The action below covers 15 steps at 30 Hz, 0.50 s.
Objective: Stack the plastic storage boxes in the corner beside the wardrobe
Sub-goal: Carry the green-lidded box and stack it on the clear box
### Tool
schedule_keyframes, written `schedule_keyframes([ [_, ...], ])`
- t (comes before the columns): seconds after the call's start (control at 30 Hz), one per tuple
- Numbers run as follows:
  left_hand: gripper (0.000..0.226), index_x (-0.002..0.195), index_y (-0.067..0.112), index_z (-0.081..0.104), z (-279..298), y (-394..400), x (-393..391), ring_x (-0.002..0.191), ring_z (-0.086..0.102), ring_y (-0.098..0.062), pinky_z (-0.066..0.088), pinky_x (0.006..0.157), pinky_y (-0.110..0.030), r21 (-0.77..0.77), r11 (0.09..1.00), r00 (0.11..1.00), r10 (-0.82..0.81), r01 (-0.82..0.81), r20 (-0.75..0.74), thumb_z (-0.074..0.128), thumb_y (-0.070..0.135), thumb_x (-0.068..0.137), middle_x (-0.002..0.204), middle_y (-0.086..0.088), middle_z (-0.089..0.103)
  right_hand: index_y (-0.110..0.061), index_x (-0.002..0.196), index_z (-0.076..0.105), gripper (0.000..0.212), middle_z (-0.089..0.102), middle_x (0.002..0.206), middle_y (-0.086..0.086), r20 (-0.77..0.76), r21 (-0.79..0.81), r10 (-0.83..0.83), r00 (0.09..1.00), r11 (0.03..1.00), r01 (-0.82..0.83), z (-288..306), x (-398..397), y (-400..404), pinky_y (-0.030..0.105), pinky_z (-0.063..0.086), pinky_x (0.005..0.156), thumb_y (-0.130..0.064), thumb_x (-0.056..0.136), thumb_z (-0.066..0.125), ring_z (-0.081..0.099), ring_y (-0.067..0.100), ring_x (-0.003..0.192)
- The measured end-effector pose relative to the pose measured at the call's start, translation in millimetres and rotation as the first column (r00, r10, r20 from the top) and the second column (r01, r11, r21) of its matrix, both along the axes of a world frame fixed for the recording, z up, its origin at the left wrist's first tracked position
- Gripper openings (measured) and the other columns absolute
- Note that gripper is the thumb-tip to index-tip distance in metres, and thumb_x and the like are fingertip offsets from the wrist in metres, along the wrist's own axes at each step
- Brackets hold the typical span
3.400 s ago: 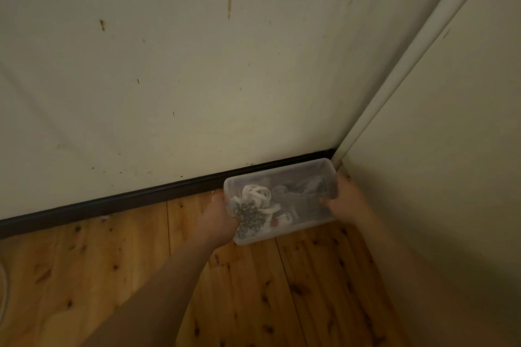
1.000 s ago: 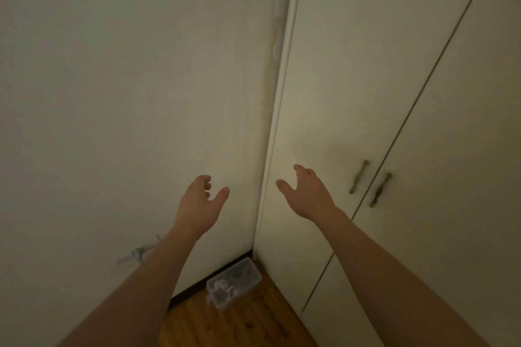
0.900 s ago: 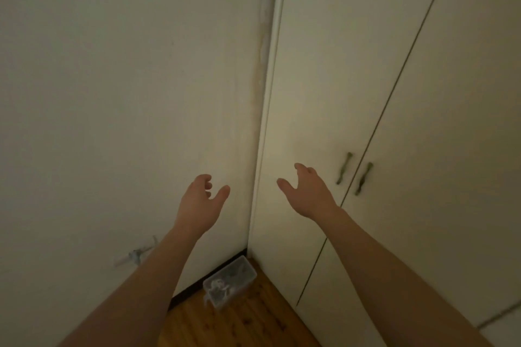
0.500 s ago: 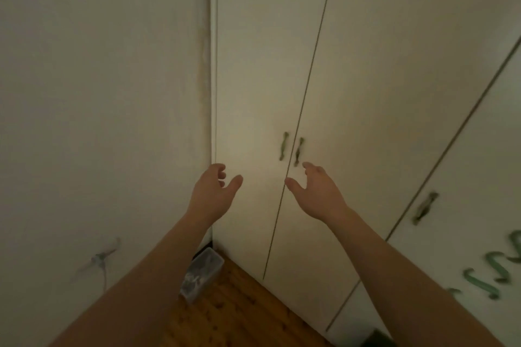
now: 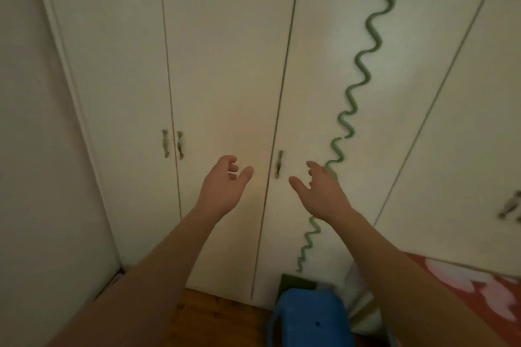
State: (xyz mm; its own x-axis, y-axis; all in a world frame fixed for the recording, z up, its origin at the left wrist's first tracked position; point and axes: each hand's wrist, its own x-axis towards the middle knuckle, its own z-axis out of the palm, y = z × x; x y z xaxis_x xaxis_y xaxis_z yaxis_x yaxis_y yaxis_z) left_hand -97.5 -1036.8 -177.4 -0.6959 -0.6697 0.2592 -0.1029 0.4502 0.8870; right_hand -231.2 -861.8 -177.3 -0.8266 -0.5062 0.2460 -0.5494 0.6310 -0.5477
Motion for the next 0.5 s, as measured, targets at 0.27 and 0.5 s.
schedule_keyframes([
  [0.27, 0.053, 0.137, 0.02, 0.045, 3, 186, -21, 0.104, 0.057, -0.012, 0.044, 0.072, -0.019, -0.004, 0.972, 0.972, -0.235, 0.235, -0.013, 0.06, 0.044, 0.092, 0.12, 0.003, 0.057, -0.015, 0.151, 0.029, 0.076, 0.041, 0.148, 0.01, -0.01, -0.041, -0.18, 0.984, 0.983, 0.179, 4, 31, 214, 0.043, 0.044, 0.104, -0.059, 0.092, 0.048, 0.052, 0.026, 0.126],
  [0.5, 0.054, 0.136, 0.024, 0.044, -2, 351, -31, 0.105, 0.056, -0.011, 0.048, 0.083, -0.027, -0.024, 0.907, 0.908, -0.42, 0.42, -0.005, 0.061, 0.047, 0.091, 0.12, 0.005, 0.057, -0.016, 0.151, 0.028, 0.074, 0.041, 0.147, 0.009, -0.041, -0.013, -0.4, 0.915, 0.916, 0.4, 9, 75, 400, 0.043, 0.046, 0.1, -0.058, 0.093, 0.047, 0.054, 0.026, 0.123],
])
